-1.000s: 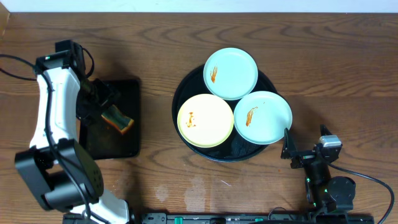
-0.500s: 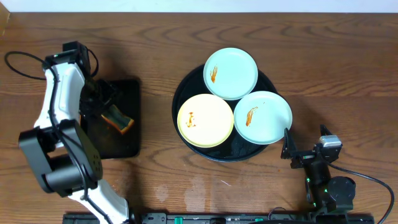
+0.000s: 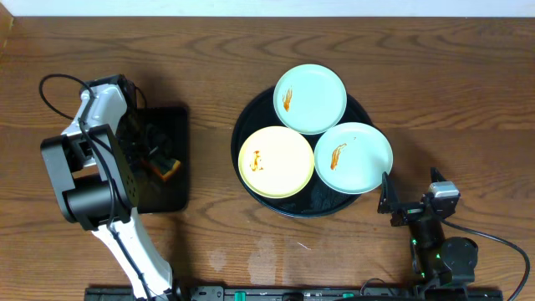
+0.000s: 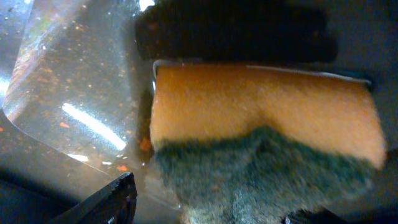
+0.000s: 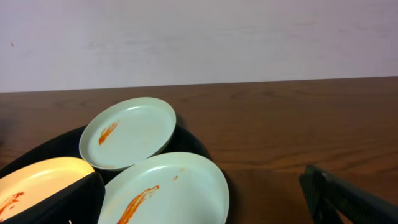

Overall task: Clean dirty plates on tray and stack at the side
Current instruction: 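Lower the left gripper onto the sponge in the black tray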

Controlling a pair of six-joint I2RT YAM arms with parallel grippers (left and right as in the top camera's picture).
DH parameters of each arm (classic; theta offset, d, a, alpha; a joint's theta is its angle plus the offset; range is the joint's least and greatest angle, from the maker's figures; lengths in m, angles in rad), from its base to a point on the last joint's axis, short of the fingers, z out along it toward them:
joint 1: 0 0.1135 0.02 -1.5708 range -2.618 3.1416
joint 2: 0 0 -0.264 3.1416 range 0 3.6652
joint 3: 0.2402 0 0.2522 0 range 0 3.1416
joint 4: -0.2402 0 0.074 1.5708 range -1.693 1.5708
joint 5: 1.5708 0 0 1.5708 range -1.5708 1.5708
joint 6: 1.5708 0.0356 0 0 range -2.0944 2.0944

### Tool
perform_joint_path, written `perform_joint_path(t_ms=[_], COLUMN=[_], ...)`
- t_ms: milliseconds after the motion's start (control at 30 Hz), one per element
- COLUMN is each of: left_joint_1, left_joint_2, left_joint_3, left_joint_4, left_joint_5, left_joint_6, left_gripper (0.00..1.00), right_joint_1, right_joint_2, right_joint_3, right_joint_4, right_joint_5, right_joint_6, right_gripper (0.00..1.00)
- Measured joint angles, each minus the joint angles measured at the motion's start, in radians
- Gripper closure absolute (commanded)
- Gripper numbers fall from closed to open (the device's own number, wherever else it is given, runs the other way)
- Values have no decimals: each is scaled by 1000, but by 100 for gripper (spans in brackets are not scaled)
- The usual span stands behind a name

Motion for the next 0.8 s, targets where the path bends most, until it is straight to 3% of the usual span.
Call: perform_joint_path(t_ms=[333, 400, 600, 633, 667, 700, 733, 800], left_joint_1=[0, 0, 0, 0, 0, 0, 0, 0], left_joint_2=[3, 3, 3, 3, 3, 3, 3, 4], left_joint_3=[0, 0, 0, 0, 0, 0, 0, 0], left_joint_4=[1, 3, 4, 4, 4, 3, 3, 0], left_joint_5=[9, 8, 7, 7, 7, 7, 6, 2], left_joint_6=[26, 29, 32, 33, 33, 34, 35, 44], left_gripper=[71, 85, 86, 84, 68, 46, 31, 25], right_joint_1=[0, 0, 0, 0, 0, 0, 0, 0], right_joint_2=[0, 0, 0, 0, 0, 0, 0, 0], right_joint_3=[0, 0, 0, 0, 0, 0, 0, 0], right_joint_4=[0, 0, 0, 0, 0, 0, 0, 0], right_joint_5=[0, 0, 0, 0, 0, 0, 0, 0], right_joint_6=[0, 0, 0, 0, 0, 0, 0, 0], right_gripper=[1, 1, 1, 1, 1, 1, 1, 1])
